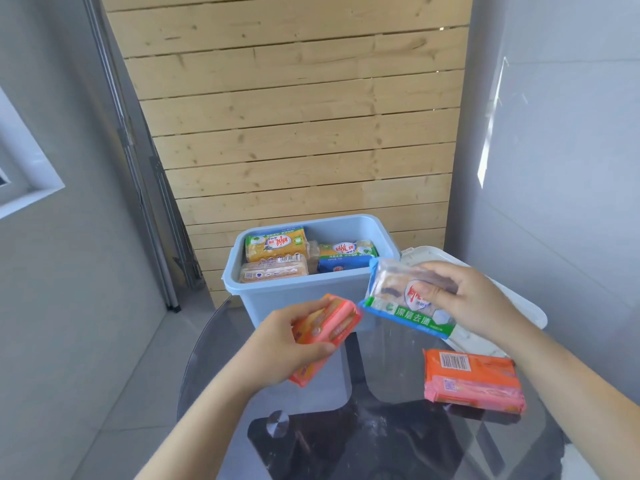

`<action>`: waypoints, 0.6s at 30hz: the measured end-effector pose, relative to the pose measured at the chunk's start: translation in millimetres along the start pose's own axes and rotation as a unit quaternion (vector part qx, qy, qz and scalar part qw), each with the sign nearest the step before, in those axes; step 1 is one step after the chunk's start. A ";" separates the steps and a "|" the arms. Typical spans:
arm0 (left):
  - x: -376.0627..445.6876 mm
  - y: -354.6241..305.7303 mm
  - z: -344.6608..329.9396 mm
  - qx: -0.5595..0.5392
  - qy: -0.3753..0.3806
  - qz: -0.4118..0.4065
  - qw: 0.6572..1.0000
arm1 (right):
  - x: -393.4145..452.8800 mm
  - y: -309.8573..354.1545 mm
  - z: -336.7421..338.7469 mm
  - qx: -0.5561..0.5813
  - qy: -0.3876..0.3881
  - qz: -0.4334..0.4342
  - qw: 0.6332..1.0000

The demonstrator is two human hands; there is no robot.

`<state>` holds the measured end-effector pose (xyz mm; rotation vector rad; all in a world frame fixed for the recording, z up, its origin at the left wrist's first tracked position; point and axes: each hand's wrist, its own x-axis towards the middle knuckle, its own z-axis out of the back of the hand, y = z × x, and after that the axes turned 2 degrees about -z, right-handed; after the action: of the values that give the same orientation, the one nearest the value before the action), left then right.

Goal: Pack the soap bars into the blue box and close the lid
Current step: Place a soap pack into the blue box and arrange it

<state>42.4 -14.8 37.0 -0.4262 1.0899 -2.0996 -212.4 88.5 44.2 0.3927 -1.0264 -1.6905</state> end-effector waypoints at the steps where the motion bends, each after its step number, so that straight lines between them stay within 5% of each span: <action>1: -1.5 -6.7 6.1 -0.005 0.004 -0.019 1.000 | 0.4 6.6 7.1 0.023 -0.003 0.001 1.000; 9: 56.2 -60.1 46.5 0.112 -0.058 -0.165 0.978 | 28.3 42.4 30.7 -0.005 -0.129 -0.011 0.992; 18: 150.9 -41.6 43.3 0.213 0.111 -0.121 0.963 | 70.6 27.8 23.4 -0.108 -0.190 -0.068 0.974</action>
<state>-54.8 -133.4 90.7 -0.1184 0.6944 -2.5668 -238.1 33.6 95.5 -0.0055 -1.0913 -2.0287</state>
